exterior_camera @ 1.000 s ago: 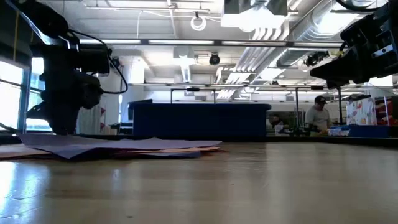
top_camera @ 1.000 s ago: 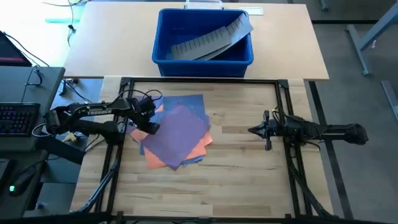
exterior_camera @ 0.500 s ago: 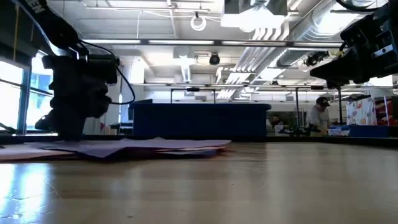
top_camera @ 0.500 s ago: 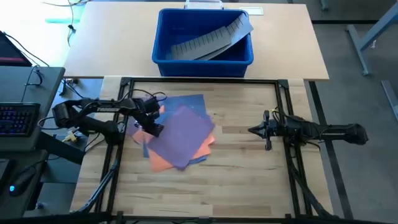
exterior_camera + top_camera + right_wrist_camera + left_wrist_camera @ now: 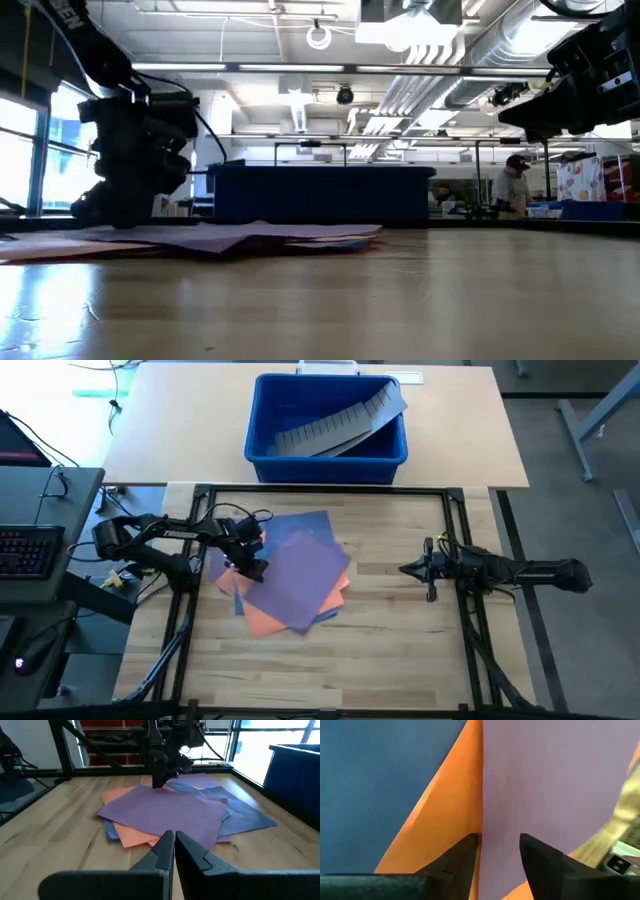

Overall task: Organize paper
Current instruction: Move the purple paper to the bottom right of the table

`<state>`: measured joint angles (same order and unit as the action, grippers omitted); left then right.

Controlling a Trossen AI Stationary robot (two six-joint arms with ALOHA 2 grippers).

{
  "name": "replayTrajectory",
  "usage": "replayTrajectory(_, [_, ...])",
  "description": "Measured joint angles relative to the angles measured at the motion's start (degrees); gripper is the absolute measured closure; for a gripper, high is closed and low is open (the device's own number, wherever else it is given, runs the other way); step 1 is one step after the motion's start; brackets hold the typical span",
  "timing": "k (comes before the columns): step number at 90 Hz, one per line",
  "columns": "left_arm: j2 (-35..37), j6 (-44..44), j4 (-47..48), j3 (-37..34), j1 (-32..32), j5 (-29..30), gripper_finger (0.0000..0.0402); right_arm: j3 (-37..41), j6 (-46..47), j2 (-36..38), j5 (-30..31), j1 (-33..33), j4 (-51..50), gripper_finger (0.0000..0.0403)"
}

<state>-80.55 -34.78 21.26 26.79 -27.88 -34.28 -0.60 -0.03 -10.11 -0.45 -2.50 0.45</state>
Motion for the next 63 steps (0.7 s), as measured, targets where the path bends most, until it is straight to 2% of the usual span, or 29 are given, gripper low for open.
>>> replayTrajectory(9, [-2.0, -2.5, -4.6, 0.0, 1.2, -0.6, 0.0278, 0.0, 0.0, 0.0, 0.0, 0.0, 0.0, 0.0402])
replayTrajectory(20, [-4.5, -5.3, -7.6, 0.1, 3.1, 2.1, 0.0297, 0.0, 0.0, 0.0, 0.0, 0.0, 0.0, 0.0402])
replayTrajectory(39, [-8.3, -6.2, -13.9, 0.4, 7.6, 6.4, 0.0391, 0.0, 0.0, 0.0, 0.0, 0.0, 0.0, 0.0402])
replayTrajectory(51, [-6.8, -9.2, -14.0, 1.1, 8.8, 8.9, 0.0400, 0.0, 0.0, 0.0, 0.0, 0.0, 0.0, 0.0402])
replayTrajectory(63, [-1.3, -10.1, -11.2, 3.7, 9.5, 12.7, 0.0401, 0.0, 0.0, 0.0, 0.0, 0.0, 0.0, 0.0402])
